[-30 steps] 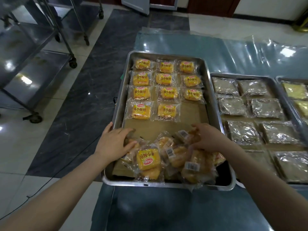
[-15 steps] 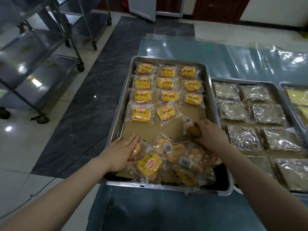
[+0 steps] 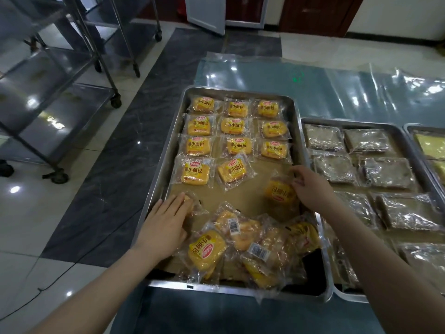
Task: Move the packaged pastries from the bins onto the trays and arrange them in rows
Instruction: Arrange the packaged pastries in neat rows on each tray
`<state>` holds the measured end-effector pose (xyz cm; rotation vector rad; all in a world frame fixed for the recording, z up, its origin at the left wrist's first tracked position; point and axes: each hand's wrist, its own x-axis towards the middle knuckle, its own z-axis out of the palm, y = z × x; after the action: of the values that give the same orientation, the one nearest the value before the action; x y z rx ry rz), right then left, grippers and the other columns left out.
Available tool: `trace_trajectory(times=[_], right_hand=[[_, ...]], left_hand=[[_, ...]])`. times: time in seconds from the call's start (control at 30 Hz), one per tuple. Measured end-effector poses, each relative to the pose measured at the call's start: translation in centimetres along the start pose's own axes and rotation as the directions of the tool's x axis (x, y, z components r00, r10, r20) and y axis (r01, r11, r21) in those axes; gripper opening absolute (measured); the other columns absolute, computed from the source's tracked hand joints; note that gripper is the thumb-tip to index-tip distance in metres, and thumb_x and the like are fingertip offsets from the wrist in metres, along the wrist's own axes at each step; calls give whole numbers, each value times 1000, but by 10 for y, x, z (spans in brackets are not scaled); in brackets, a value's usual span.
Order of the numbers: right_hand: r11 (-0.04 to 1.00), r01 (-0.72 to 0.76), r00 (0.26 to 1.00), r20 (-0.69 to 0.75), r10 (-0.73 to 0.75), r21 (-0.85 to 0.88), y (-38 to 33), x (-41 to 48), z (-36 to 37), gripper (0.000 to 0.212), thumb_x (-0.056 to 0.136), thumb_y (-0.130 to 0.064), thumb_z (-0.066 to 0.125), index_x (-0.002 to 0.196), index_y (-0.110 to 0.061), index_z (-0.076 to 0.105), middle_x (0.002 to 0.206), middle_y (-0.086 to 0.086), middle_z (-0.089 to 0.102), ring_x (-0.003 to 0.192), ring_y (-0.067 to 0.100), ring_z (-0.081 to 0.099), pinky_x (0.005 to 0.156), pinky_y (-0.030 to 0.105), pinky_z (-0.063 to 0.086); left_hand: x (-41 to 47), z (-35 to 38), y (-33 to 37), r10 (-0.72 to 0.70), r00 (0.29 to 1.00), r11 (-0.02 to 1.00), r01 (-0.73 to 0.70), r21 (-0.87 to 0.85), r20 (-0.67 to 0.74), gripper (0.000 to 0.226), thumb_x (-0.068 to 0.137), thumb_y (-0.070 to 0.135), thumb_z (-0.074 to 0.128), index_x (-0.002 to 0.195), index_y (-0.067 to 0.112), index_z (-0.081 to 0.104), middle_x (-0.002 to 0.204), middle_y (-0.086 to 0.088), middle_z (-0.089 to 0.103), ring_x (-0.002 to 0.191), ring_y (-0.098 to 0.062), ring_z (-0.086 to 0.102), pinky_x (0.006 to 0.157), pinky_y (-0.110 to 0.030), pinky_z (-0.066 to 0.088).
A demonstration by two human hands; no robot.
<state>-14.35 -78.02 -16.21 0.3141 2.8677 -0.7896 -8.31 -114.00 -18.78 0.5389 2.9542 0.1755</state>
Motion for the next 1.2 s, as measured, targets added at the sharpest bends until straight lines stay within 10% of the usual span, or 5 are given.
trace_trajectory(times=[0.27, 0.47, 0.7, 1.03, 1.2], right_hand=[[947, -101, 979, -137, 148, 305, -12, -3, 5, 18, 91, -34, 56, 106, -27, 50, 91, -2, 63, 78, 16, 60, 55, 27, 42], [971, 0, 942, -325, -79, -237, -18, -42, 10, 26, 92, -30, 54, 117, -22, 55, 103, 5, 66, 85, 29, 60, 64, 36, 47], [863, 334, 907, 376, -187, -379, -17, -29, 13, 73, 82, -15, 55, 148, -32, 27, 158, -5, 15, 144, 26, 10, 110, 47, 32], [882, 149, 946, -196, -260, -447, -30, -31, 33, 48, 95, -47, 43, 120, -8, 58, 133, 15, 48, 123, 35, 40, 97, 44, 38], [905, 295, 950, 198, -243, -306, -16, -26, 35, 66, 92, -41, 55, 148, -22, 28, 158, 3, 17, 145, 29, 10, 116, 43, 17]], left_hand=[[-2, 10, -3, -20, 1000, 990, 21, -141, 3, 77, 91, 25, 53, 148, 26, 1, 157, 3, 1, 144, -14, 0, 113, -29, -5], [-3, 13, 0, -53, 998, 980, 44, -192, -42, 73, 89, 12, 51, 148, 23, 10, 157, 1, 8, 143, -15, 4, 113, -28, -5], [-3, 13, -2, -42, 999, 977, 34, -211, -34, 82, 83, 3, 53, 148, 23, 8, 157, 2, 5, 139, -7, -3, 111, -25, -8], [-4, 14, -2, -68, 995, 966, 47, -253, -75, 76, 85, 8, 54, 148, 23, 14, 156, 3, 11, 142, -12, 9, 111, -23, -6], [-4, 15, -3, -60, 993, 968, 34, -247, -98, 70, 88, 9, 53, 148, 21, 19, 156, 1, 16, 142, -15, 13, 112, -25, -3]])
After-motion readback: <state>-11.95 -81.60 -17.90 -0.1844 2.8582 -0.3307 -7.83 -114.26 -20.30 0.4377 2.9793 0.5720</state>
